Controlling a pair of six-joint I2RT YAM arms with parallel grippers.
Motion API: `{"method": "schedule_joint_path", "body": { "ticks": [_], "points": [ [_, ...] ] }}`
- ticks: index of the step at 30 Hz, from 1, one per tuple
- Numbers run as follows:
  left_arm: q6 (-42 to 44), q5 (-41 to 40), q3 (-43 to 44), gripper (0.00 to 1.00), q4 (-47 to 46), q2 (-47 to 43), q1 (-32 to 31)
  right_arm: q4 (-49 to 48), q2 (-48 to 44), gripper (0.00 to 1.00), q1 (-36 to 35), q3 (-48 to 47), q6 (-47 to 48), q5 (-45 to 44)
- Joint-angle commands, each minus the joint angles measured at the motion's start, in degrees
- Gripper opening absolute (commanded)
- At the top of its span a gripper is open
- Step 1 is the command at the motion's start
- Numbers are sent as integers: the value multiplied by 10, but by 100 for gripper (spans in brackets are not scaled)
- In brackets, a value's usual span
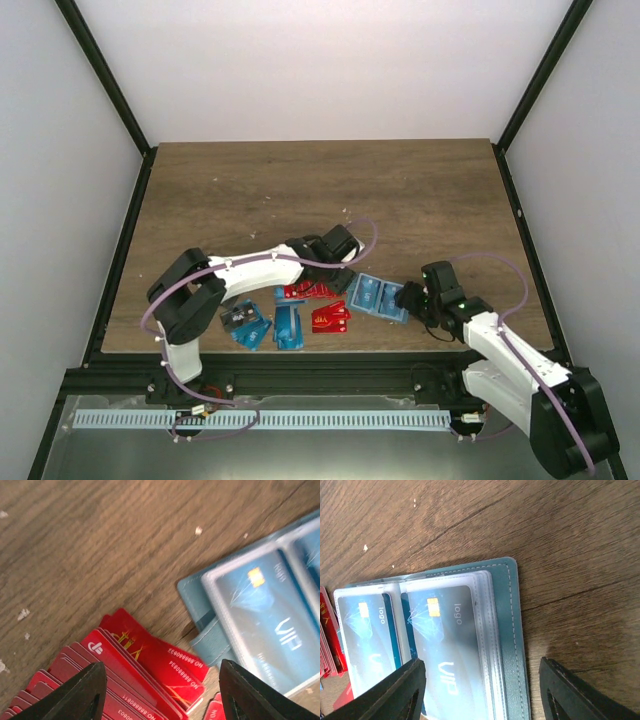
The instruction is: Put the credit cards into the card holder
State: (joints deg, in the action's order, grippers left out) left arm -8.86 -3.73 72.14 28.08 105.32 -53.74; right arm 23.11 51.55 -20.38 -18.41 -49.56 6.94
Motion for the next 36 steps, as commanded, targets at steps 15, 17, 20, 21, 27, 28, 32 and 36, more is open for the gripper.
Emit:
{"method": "schedule_joint_path", "body": {
  "ticks": [15,17,20,21,27,28,32,36],
  "points": [
    [73,48,-56,63,-86,29,-4,54,-34,63,1,-31,19,10],
    [74,46,-52,63,-88,39,-4,55,-36,63,2,-31,19,11],
    [76,44,-45,62,-87,49,-5,55,-38,63,2,-32,18,13],
    [77,45,-44,61,-86,52,-5,56,-37,63,2,-32,18,13],
    [79,58,-44,57,-105,67,-5,55,-36,63,2,-32,18,13],
    [81,67,-45,57,-110,68,-5,54,-35,63,2,-32,19,14],
    [90,105,-49,56,-131,70,-6,44,-30,63,2,-29,18,16],
    [93,126,-48,53,-148,74,-5,30,-19,62,2,-23,18,23]
  ]
}}
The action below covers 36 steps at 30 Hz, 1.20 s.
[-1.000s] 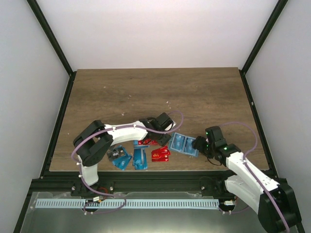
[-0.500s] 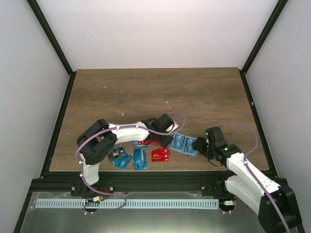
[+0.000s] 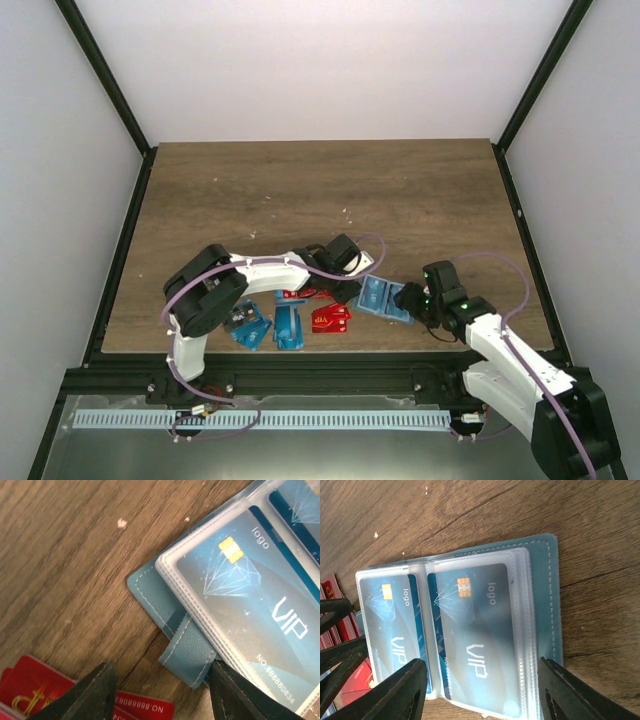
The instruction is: Put the credit cards into the card holder
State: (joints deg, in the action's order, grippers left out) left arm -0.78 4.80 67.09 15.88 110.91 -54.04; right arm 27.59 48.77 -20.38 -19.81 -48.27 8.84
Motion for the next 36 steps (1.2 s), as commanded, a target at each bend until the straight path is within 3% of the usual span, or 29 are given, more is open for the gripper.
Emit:
{"method": "schedule_joint_path", "body": {
  "ticks": [1,5,13,20,28,36],
  "points": [
    [13,46,3,52,-29,19,-2,-17,11,62,2,-8,6,5],
    [12,69,-3,44,-54,23,-3,-25,19,62,2,-8,8,7],
    [-10,64,-15,4,-94,27,-2,-18,19,62,2,-15,9,0],
    [-64,25,-29,4,-113,21,2,18,-1,64,2,-23,-7,-40],
    [-110,58,-43,4,-144,26,15,55,-25,69,2,-22,-50,-90],
    [-112,82,-49,4,-149,24,24,23,11,73,2,4,-69,-68]
  ]
}}
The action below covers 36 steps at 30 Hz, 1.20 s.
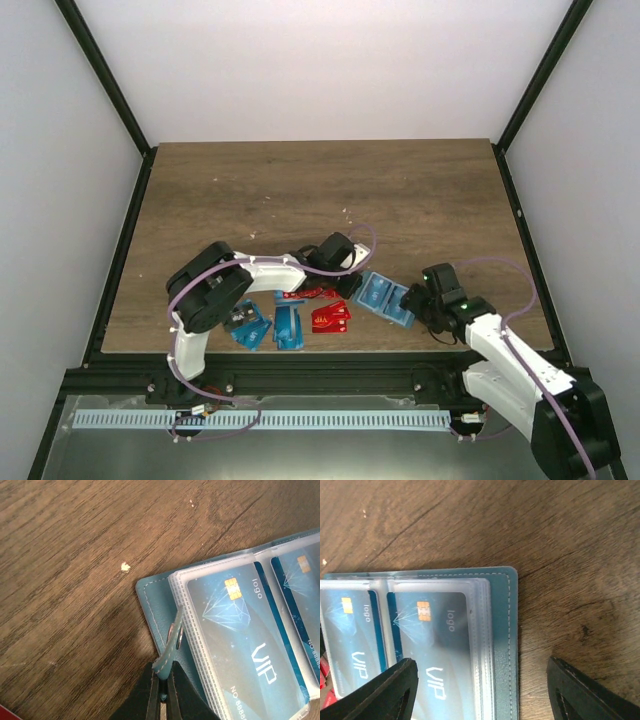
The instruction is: Put the credit cards into the card holder
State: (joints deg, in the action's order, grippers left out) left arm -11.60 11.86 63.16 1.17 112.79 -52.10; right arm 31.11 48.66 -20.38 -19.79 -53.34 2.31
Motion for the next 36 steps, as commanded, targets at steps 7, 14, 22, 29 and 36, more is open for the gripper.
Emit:
{"method": "schedule_joint_path", "body": {
  "ticks": [7,14,22,29,36],
  "points": [
    [-2,30,-9,4,-3,8,5,-92,6,73,2,38,-23,69],
    [-5,49,-12,4,-10,8,4,-118,-16,72,2,37,-15,91],
    [-7,53,-10,4,-9,11,3,-144,-47,71,1,22,-3,138],
    [-7,50,-9,4,-7,12,3,-160,-44,70,2,14,2,168],
    [-7,43,-7,4,-2,15,3,-156,-35,69,1,4,5,184]
  ]
}}
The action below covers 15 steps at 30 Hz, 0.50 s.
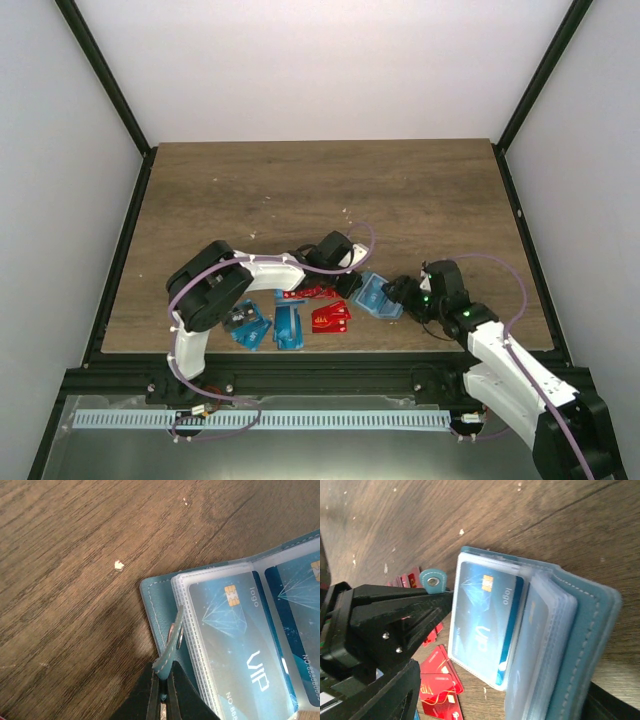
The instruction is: Put the credit cards into the card holder
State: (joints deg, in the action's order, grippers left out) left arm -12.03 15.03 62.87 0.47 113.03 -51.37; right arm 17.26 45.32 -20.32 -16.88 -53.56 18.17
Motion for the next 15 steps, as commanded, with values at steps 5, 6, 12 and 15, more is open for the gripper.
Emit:
{"method": "schedule_joint_path", "body": {
  "ticks": [5,6,12,15],
  "points": [
    [-4,12,-3,4,5,13,-3,-30,5,69,0,-32,4,41],
    [-4,12,-2,4,6,14,-4,-34,8,69,0,-34,4,45],
    [-8,12,5,4,12,21,-4,-60,39,69,-5,-46,3,62],
    [-9,13,6,4,13,23,-4,-74,58,69,-13,-53,1,63]
  ]
}}
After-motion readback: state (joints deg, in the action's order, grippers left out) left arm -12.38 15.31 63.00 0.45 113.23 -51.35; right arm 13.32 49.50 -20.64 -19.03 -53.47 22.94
